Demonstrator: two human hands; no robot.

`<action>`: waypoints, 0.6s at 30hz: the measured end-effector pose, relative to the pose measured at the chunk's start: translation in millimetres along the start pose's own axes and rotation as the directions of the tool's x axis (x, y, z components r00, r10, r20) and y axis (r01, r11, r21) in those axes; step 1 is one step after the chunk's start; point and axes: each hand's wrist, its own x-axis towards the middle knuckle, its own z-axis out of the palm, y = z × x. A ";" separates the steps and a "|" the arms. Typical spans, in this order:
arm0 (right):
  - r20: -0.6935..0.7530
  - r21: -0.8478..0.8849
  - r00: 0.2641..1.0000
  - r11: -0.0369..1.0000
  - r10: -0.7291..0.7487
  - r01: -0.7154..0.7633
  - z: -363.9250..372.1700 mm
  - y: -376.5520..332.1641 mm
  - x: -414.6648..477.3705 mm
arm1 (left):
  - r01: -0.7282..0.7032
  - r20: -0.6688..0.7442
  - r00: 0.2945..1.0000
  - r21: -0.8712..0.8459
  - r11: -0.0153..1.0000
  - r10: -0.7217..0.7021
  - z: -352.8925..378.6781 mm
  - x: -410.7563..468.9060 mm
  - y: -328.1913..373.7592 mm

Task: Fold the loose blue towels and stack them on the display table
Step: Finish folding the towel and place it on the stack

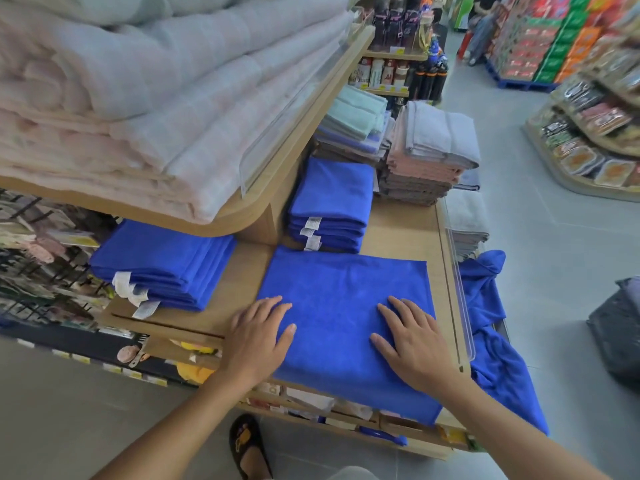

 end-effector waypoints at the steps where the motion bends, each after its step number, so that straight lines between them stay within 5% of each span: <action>1: -0.012 0.034 1.000 0.999 0.000 0.000 -6.3 6.7 10.2 | 0.025 -0.036 0.999 -0.043 0.999 -0.027 -5.8 13.4 -2.2; 4: -0.030 0.211 0.994 0.972 0.108 -0.100 -28.5 35.6 59.3 | 0.193 -0.013 0.981 -0.077 0.978 -0.194 -15.6 70.2 -15.5; 9: 0.113 0.104 0.959 0.956 0.261 -0.273 -46.3 67.3 117.1 | 0.348 0.107 0.934 -0.040 0.937 -0.342 -15.4 142.0 -28.6; 13: 0.174 0.122 0.950 0.951 0.259 -0.282 -51.2 73.3 125.7 | 0.412 0.124 0.911 -0.195 0.890 -0.394 -15.6 157.6 -27.4; 18: 0.315 0.376 0.892 0.820 0.326 -0.432 -65.6 84.7 130.1 | 0.449 0.209 0.865 -0.728 0.518 -0.456 -16.2 167.4 -23.5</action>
